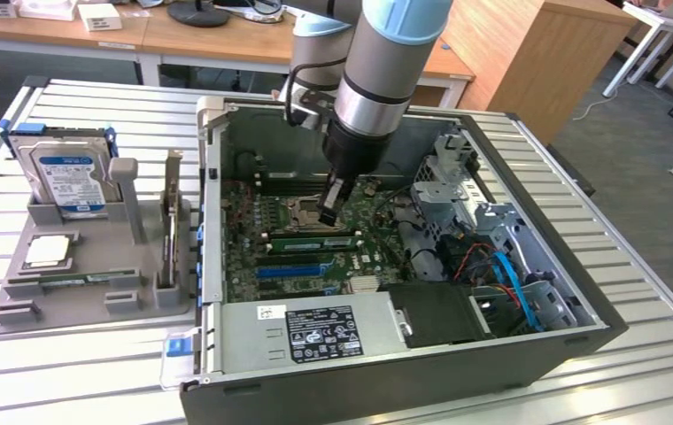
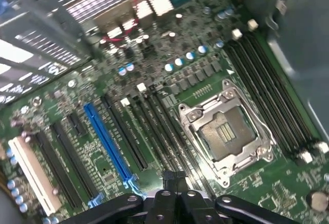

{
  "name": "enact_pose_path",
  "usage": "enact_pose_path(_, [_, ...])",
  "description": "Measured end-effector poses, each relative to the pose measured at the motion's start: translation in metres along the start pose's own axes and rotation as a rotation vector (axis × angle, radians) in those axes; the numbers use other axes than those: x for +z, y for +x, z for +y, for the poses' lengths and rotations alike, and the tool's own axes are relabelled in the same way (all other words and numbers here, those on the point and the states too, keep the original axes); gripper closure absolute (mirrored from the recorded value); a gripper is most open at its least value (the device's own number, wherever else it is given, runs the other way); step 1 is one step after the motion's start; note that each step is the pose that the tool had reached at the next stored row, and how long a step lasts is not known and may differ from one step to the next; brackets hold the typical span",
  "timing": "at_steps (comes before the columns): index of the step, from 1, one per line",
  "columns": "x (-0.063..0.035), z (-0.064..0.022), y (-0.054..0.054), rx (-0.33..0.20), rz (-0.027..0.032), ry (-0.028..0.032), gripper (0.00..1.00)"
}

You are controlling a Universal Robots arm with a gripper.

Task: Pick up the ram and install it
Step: 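Press down the ram until it locks into place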

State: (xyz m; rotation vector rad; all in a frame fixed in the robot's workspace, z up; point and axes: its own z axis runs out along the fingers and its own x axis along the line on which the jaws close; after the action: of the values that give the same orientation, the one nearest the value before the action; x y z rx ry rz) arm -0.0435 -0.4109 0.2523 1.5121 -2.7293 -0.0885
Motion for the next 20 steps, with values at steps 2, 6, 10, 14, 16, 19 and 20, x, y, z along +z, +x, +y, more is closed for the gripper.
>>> enact_pose_path(2, [0.0001,0.0000,0.0000,0.036,-0.0021,0.0004,0.90])
enact_pose_path(6, [0.0003,0.0000,0.0000,0.109,-0.0064,0.0010,0.90])
enact_pose_path(10, [0.0006,0.0000,0.0000,0.182,-0.0108,0.0018,0.90])
enact_pose_path(14, [0.0008,0.0000,0.0000,0.254,-0.0150,0.0025,0.90])
enact_pose_path(16, [0.0010,0.0000,0.0000,0.291,-0.0173,0.0029,0.90])
enact_pose_path(19, [0.0011,-0.0001,0.0000,0.345,-0.0204,0.0034,0.90])
enact_pose_path(20, [0.0012,-0.0001,0.0000,0.363,-0.0215,0.0036,0.90])
